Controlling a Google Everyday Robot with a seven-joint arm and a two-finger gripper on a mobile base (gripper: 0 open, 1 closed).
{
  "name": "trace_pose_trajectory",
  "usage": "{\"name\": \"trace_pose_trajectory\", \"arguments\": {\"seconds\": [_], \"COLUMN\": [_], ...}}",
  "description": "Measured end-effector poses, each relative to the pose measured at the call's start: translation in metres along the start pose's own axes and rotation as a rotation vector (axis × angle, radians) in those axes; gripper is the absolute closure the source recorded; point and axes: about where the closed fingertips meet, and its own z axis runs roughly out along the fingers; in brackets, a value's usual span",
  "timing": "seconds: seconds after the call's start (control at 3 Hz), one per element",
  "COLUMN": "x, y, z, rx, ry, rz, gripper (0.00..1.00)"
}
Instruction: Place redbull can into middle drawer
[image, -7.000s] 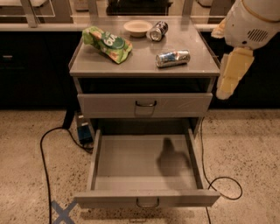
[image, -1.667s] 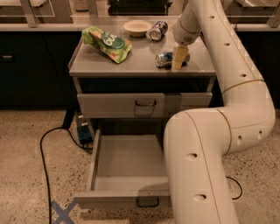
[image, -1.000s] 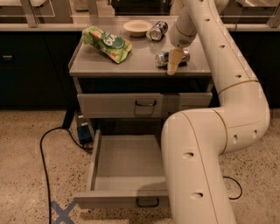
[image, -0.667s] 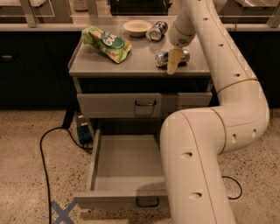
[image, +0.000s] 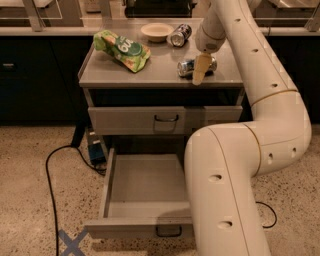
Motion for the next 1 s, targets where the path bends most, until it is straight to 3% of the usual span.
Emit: {"name": "trace_pose_trajectory", "arguments": {"seconds": [1.0], "x": [0.004], "y": [0.014], "z": [0.008], "rx": [-0.054], "ry": [-0.003], "rz": [0.032], "gripper": [0.0]}}
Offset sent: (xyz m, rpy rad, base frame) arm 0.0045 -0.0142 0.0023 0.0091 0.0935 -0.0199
